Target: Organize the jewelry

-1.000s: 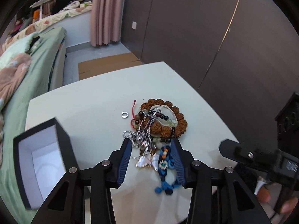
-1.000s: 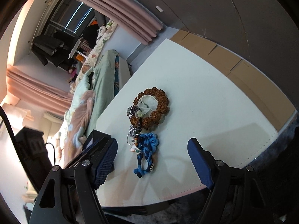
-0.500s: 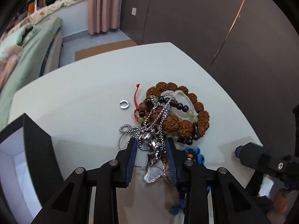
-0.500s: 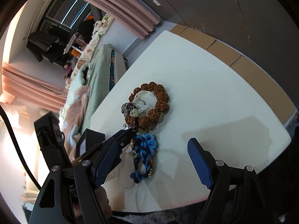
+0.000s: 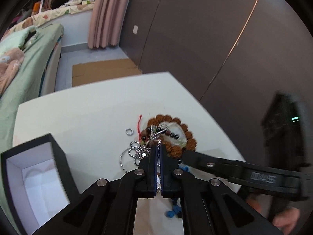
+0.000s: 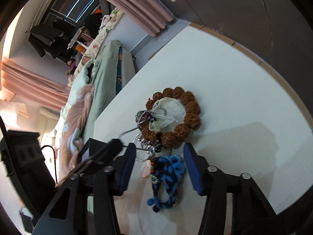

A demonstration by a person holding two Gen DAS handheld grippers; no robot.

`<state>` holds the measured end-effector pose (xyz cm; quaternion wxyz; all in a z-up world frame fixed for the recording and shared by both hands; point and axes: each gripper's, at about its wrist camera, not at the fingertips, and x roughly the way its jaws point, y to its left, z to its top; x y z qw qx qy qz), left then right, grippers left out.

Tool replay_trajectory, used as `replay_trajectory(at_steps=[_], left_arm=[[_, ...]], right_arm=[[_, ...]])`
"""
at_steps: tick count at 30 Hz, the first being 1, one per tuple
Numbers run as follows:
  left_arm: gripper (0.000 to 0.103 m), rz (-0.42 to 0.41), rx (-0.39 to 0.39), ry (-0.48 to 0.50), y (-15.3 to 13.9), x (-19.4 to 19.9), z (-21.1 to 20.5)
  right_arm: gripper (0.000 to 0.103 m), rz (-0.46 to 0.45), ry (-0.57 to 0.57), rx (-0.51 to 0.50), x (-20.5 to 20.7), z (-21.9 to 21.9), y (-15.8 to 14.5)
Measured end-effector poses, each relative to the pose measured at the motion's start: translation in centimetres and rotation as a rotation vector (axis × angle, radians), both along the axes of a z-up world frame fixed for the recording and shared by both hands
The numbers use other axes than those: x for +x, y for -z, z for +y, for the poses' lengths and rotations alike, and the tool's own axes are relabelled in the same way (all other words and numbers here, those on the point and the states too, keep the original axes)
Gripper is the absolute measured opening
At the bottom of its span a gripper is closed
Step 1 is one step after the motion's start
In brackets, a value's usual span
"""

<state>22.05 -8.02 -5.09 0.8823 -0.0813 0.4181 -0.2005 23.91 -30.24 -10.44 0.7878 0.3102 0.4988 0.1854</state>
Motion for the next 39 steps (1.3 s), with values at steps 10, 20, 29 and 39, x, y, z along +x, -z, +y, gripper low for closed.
replay_trajectory(at_steps=[10, 20, 29, 39], left_arm=[[0.001, -0.074, -0.090, -0.043, -4.2, -2.2, 2.5], [0.001, -0.162, -0.157, -0.067, -8.1, -5.1, 4.7], [0.001, -0.285, -0.167, -0.108, -12.5, -6.4, 7.0], [0.001, -0.341, -0.162, -0.148, -16.5, -6.2, 8.9]], right_arm=[[0.009, 0.023, -0.011, -0.052, 1.6, 1.8, 0.3], [0.002, -0.044, -0.040, -0.051, -0.1, 1.3, -1.7], [0.044, -0.006, -0.043, -0.100, 0.9, 2.7, -0.8], [0.009, -0.017, -0.027, -0.162, 1.4, 3.9, -1.1]])
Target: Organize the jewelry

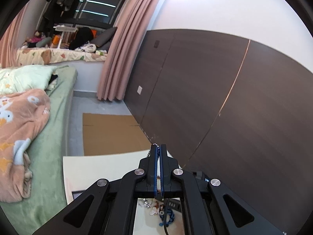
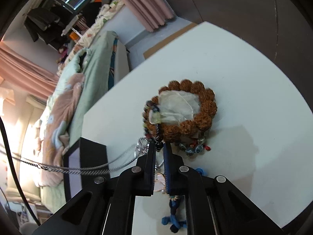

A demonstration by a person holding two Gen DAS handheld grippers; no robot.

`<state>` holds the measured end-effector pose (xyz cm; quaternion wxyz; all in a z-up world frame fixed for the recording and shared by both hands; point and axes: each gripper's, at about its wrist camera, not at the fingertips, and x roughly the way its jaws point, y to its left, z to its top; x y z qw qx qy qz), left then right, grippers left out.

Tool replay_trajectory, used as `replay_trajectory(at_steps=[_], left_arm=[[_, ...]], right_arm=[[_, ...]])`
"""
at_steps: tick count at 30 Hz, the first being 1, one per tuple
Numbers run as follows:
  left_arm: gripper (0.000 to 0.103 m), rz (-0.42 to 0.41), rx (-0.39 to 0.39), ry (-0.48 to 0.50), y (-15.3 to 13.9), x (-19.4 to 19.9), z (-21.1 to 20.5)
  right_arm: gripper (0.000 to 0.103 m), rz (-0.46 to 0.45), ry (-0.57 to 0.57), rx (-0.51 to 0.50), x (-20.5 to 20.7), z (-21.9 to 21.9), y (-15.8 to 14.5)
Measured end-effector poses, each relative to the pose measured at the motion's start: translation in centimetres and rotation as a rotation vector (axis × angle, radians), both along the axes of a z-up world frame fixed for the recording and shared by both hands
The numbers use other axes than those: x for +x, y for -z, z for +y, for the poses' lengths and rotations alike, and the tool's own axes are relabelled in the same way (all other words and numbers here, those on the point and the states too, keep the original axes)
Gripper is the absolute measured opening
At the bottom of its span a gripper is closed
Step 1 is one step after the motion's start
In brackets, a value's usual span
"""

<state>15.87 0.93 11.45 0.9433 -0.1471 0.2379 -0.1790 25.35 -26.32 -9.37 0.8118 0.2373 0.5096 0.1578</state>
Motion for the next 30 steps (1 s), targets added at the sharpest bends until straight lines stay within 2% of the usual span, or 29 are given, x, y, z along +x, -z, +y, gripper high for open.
replay_trajectory(at_steps=[5, 9, 13, 17, 23, 25, 28, 30], left_arm=[[0.001, -0.022, -0.059, -0.038, -1.5, -0.2, 1.8], [0.001, -0.059, -0.062, -0.064, -1.9, -1.0, 3.6], [0.000, -0.072, -0.120, -0.086, -2.3, -1.3, 5.7], [0.000, -0.132, -0.171, -0.100, -4.1, -2.3, 7.4], [0.000, -0.206, -0.191, -0.098, -6.1, -3.8, 8.5], [0.000, -0.180, -0.179, -0.113, -5.8, -3.6, 8.8], [0.000, -0.079, -0.177, -0.084, -3.9, -2.1, 8.9], [0.000, -0.008, -0.169, -0.106, -2.1, -1.1, 9.2]], right_arm=[[0.009, -0.059, -0.020, 0.049, -1.0, -0.6, -1.6], [0.009, -0.076, -0.022, 0.082, -1.6, -1.0, -2.3], [0.009, -0.111, -0.027, 0.131, -2.5, -1.3, -3.6], [0.009, -0.157, -0.038, 0.175, -3.3, -0.6, -5.1], [0.009, -0.195, -0.081, 0.209, -4.2, 1.2, -6.1], [0.009, -0.209, -0.101, 0.213, -4.2, 1.8, -6.5], [0.009, -0.234, -0.151, 0.221, -4.4, 3.2, -7.6], [0.009, -0.253, -0.180, 0.213, -4.7, 4.1, -8.3]])
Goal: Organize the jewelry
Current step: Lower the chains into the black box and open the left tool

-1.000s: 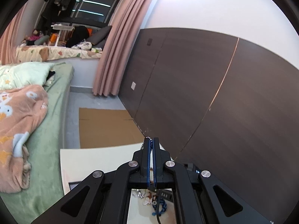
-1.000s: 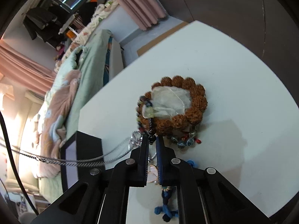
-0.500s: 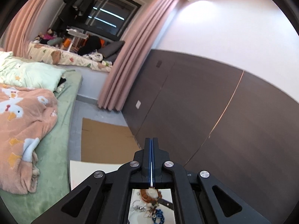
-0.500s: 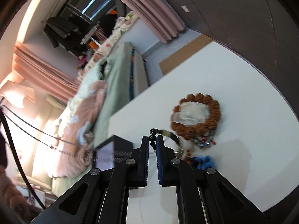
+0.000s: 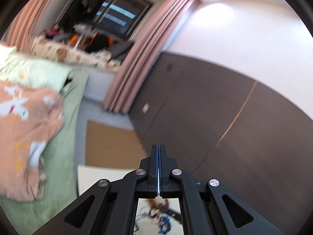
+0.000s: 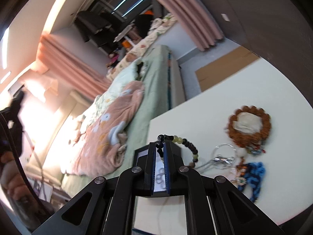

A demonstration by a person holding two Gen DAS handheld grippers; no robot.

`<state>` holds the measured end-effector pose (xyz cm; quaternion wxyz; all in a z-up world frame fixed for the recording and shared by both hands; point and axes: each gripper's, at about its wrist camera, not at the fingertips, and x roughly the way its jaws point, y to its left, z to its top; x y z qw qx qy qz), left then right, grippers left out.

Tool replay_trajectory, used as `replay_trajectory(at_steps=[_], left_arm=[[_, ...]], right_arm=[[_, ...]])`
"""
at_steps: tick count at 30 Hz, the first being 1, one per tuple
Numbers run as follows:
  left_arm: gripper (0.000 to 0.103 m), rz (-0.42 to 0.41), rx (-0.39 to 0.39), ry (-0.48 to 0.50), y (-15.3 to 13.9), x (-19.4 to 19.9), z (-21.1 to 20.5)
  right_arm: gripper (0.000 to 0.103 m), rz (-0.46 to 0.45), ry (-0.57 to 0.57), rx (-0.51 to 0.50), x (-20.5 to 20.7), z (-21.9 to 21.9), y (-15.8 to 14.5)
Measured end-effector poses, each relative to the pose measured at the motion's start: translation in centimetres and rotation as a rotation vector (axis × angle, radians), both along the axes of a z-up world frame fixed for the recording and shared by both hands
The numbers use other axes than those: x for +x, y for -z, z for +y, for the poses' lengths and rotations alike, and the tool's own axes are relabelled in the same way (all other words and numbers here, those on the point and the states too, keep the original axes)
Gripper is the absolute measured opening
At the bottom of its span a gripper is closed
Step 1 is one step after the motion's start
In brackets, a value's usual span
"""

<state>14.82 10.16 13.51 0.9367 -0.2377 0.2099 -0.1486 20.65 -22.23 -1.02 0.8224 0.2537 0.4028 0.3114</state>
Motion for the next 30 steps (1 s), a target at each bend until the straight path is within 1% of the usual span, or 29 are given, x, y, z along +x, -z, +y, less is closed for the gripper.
replay_trajectory(at_steps=[2, 4, 5, 6, 8, 9, 10, 11, 12, 13, 14, 15, 17, 19, 21, 23, 24, 25, 27, 30], left_arm=[[0.003, 0.069, -0.002, -0.020, 1.8, 1.1, 0.5], [0.015, 0.144, -0.013, -0.046, 3.5, 2.2, 1.3], [0.036, 0.166, -0.021, -0.053, 4.0, 2.5, 1.5], [0.065, 0.199, -0.032, -0.070, 5.0, 2.9, 1.9], [0.087, 0.218, -0.035, -0.096, 5.9, 2.7, 2.2], [0.088, 0.218, -0.031, -0.109, 6.5, 2.8, 2.3], [0.088, 0.227, -0.023, -0.111, 6.7, 2.9, 2.2], [0.088, 0.240, -0.012, -0.110, 6.8, 3.0, 2.0], [0.088, 0.251, -0.002, -0.107, 7.2, 3.1, 2.0], [0.088, 0.261, 0.002, -0.104, 7.5, 3.2, 2.0], [0.088, 0.267, 0.003, -0.101, 7.7, 3.2, 1.9], [0.088, 0.277, 0.012, -0.096, 8.1, 3.4, 1.9], [0.088, 0.295, 0.034, -0.095, 8.6, 3.7, 1.6], [0.088, 0.312, 0.043, -0.090, 9.1, 3.8, 1.4], [0.088, 0.331, 0.041, -0.080, 9.6, 4.1, 1.1], [0.088, 0.343, 0.049, -0.075, 10.0, 4.3, 0.8], [0.088, 0.346, 0.054, -0.075, 10.0, 4.3, 0.6], [0.088, 0.351, 0.060, -0.072, 10.2, 4.3, 0.3], [0.088, 0.353, 0.063, -0.068, 10.2, 4.4, -0.1], [0.088, 0.359, 0.061, -0.070, 10.4, 4.4, -0.4]], right_arm=[[0.009, -0.017, -0.027, -0.005, -0.2, 1.1, -0.6], [0.009, -0.014, -0.060, -0.002, -0.1, 2.2, -0.6], [0.009, -0.008, -0.080, -0.001, 0.1, 2.9, -0.6], [0.009, -0.001, -0.101, 0.001, 0.2, 3.5, -0.5], [0.010, 0.029, -0.159, -0.040, 0.6, 5.4, -0.2], [0.011, 0.037, -0.172, -0.071, 1.0, 6.0, -0.1], [0.017, 0.042, -0.174, -0.116, 1.4, 6.4, -0.1], [0.027, 0.036, -0.160, -0.161, 1.8, 6.5, -0.1], [0.043, 0.030, -0.147, -0.200, 2.2, 6.4, -0.1], [0.047, 0.015, -0.129, -0.268, 2.5, 6.3, -0.1], [0.047, 0.004, -0.115, -0.313, 2.8, 6.0, 0.0], [0.047, 0.001, -0.107, -0.337, 3.0, 5.5, 0.3], [0.047, 0.014, -0.108, -0.353, 3.2, 4.5, 0.8], [0.045, 0.032, -0.100, -0.395, 3.6, 3.7, 1.5], [0.040, 0.057, -0.099, -0.442, 4.1, 3.2, 2.4], [0.033, 0.120, -0.100, -0.460, 4.9, 2.8, 4.1], [0.032, 0.151, -0.105, -0.460, 5.3, 2.6, 5.0], [0.032, 0.162, -0.108, -0.467, 5.5, 2.5, 5.4], [0.032, 0.199, -0.096, -0.516, 6.2, 2.5, 6.7], [0.032, 0.231, -0.101, -0.517, 6.8, 2.5, 7.8]])
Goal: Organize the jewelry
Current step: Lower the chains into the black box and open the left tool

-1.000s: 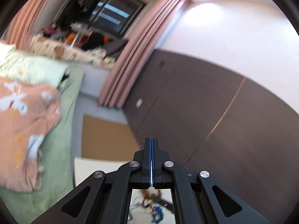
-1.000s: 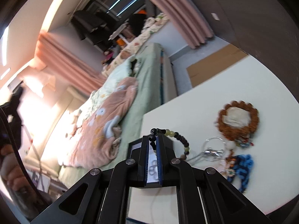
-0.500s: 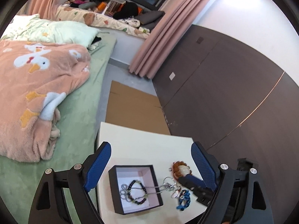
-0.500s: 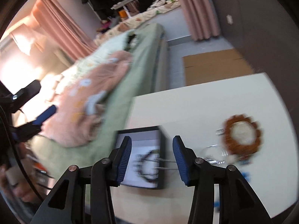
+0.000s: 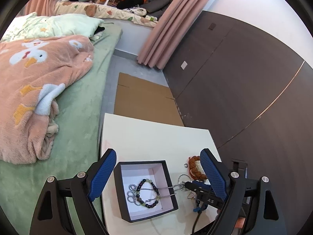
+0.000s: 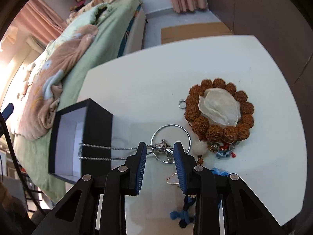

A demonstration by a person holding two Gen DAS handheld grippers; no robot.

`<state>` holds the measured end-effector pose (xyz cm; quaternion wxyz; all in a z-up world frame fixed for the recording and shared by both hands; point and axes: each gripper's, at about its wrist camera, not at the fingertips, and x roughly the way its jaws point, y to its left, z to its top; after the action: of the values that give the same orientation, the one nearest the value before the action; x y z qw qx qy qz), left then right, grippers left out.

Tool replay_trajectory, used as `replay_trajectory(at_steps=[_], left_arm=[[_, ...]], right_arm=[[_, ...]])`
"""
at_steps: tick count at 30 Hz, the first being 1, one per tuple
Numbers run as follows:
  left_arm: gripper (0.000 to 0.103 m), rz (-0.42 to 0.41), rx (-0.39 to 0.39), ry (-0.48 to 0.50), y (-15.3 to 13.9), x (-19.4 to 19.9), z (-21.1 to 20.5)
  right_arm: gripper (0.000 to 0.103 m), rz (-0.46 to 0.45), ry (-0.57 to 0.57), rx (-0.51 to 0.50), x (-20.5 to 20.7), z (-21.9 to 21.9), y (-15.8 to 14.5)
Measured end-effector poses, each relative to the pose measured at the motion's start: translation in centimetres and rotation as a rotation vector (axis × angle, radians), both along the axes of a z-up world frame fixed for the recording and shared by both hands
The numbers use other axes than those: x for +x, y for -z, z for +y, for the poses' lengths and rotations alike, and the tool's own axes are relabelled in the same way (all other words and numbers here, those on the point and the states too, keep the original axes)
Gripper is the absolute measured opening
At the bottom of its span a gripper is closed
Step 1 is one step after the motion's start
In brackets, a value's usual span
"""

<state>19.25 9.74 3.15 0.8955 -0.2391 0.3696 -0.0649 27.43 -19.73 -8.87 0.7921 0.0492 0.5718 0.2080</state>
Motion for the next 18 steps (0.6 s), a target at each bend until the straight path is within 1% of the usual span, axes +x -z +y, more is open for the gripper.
replay_trajectory(at_steps=[4, 11, 18], left_arm=[[0.088, 0.010, -0.010, -0.001, 0.3, 0.4, -0.4], [0.088, 0.022, -0.008, 0.016, 0.8, 0.5, -0.9], [0.088, 0.048, -0.017, 0.005, 1.6, 0.4, -0.4]], right_arm=[[0.032, 0.018, -0.006, 0.005, 0.2, 0.3, 0.7], [0.032, 0.012, -0.003, -0.043, 0.6, 0.8, 1.5], [0.031, -0.039, -0.032, -0.109, -0.3, 1.6, 1.2]])
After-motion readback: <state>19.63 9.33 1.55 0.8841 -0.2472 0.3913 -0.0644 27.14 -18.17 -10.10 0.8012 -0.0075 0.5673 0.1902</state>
